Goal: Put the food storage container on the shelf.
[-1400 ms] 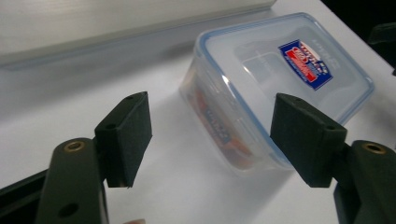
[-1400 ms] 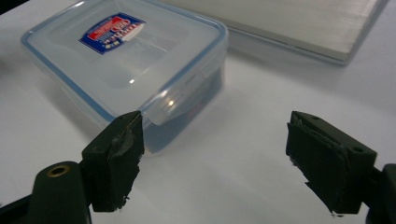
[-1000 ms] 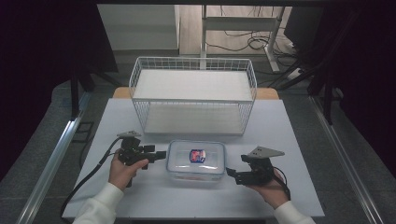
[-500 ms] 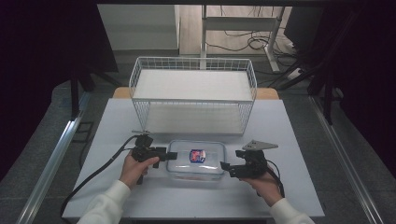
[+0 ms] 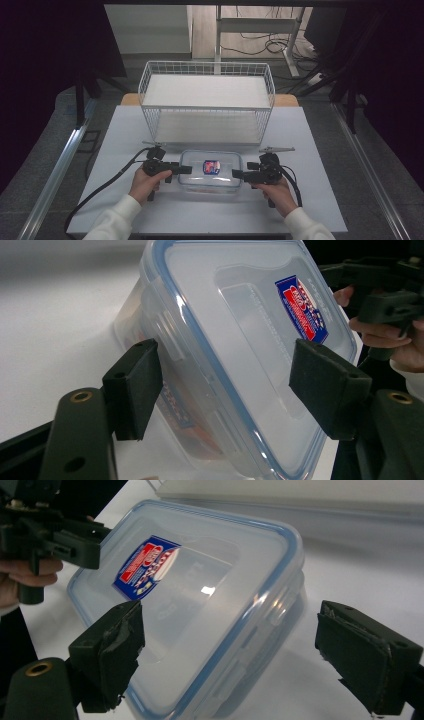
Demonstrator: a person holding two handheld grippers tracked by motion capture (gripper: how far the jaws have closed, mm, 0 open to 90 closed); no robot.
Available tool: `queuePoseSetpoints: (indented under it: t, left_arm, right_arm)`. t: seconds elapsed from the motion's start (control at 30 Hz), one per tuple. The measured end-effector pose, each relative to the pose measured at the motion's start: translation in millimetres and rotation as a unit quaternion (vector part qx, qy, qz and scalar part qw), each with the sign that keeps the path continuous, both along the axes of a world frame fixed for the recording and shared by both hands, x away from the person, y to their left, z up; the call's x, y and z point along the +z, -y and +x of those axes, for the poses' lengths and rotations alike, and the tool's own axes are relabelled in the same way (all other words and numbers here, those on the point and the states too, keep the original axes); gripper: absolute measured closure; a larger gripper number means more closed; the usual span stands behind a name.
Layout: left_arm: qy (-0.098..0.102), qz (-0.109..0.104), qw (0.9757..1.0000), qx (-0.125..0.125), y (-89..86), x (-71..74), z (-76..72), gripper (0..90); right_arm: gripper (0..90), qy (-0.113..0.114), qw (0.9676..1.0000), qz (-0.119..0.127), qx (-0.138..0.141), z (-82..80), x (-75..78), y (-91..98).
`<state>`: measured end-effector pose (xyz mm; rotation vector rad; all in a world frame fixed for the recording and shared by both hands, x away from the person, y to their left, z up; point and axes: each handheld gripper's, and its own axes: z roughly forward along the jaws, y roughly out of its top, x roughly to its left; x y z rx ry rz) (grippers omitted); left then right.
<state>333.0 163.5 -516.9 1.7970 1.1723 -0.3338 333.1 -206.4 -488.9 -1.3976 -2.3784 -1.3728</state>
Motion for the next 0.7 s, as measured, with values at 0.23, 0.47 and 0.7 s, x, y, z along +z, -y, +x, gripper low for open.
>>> queuePoseSetpoints:
  t: [0.23, 0.47, 0.7]
  left_arm:
    - [0.000, -0.004, 1.0000, 0.003, -0.6, -0.7, 0.1, 31.4]
    - [0.003, -0.005, 1.0000, 0.008, -0.3, -1.0, -1.1, 31.6]
    - [0.010, -0.003, 0.9998, 0.014, 0.4, 0.6, -3.6, 32.6]
  right_arm:
    - [15.1, -0.073, 0.9968, 0.031, 0.012, 11.9, -16.3, -10.3]
    - [25.8, -0.103, 0.9936, 0.047, -0.006, 14.4, -15.1, -4.7]
    - [33.3, -0.105, 0.9932, 0.050, -0.012, 12.0, -10.9, -0.8]
